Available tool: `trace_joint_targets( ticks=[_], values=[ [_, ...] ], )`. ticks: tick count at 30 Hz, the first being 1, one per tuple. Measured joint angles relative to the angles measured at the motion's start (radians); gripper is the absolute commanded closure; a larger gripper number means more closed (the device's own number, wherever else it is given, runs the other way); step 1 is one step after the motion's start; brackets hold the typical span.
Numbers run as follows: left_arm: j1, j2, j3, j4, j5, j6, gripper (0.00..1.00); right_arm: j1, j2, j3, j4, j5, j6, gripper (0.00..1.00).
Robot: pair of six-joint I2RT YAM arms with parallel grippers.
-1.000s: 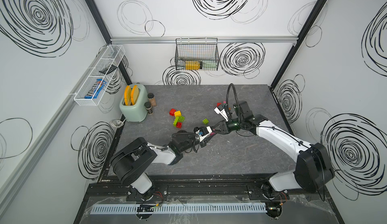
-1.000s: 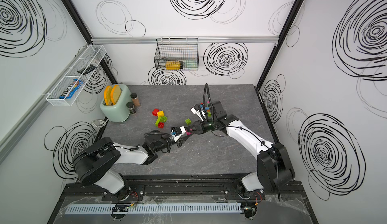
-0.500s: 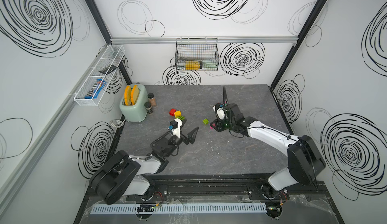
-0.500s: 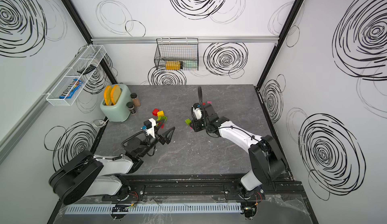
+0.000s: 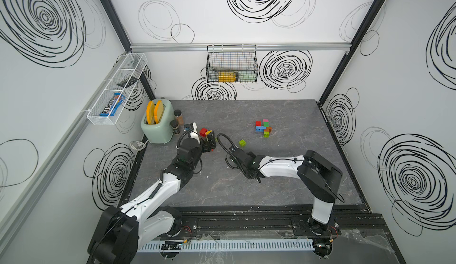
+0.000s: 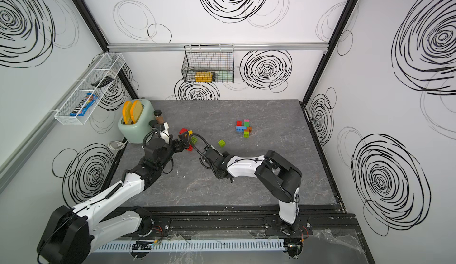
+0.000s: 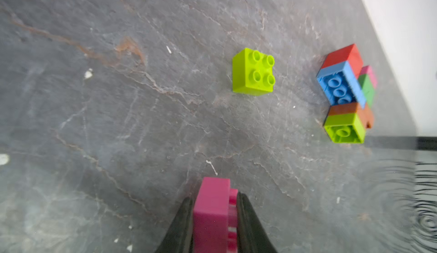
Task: Assemble the number 4 with lego
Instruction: Place the lego brick at the center of the board, then pick up the lego brick from the center of the board.
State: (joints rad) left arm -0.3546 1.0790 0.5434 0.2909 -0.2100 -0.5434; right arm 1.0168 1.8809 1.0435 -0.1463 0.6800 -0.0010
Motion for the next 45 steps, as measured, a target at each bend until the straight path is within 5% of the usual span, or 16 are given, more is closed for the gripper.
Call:
trace_joint_targets(
  ticks=[6,14,21,26,32,38,45],
  values=[
    [0.072,-0.010,0.005,-0.142,-0.006,-0.052,0.04,0.085,0.056,0.000,0.016,0.156,-0.077,0.63],
    [0.093,-0.009,0.008,-0.208,-0.001,-0.076,0.04,0.112,0.053,0.016,-0.016,0.109,-0.092,0.36],
    [0.094,0.042,0.042,-0.238,0.002,-0.082,0.04,0.030,-0.154,0.018,-0.048,-0.263,-0.077,0.25],
    [0.093,0.096,0.058,-0.245,0.018,-0.087,0.04,-0.206,-0.251,0.037,-0.030,-0.546,0.005,0.05],
    [0.093,0.114,0.060,-0.248,0.040,-0.089,0.04,-0.371,-0.113,0.121,-0.047,-0.704,0.001,0.10],
    [0.094,0.120,0.073,-0.248,0.061,-0.087,0.04,-0.391,0.107,0.322,-0.142,-0.776,-0.029,0.20],
    [0.094,0.134,0.073,-0.253,0.076,-0.082,0.04,-0.394,0.191,0.411,-0.195,-0.742,-0.006,0.38]
  ],
)
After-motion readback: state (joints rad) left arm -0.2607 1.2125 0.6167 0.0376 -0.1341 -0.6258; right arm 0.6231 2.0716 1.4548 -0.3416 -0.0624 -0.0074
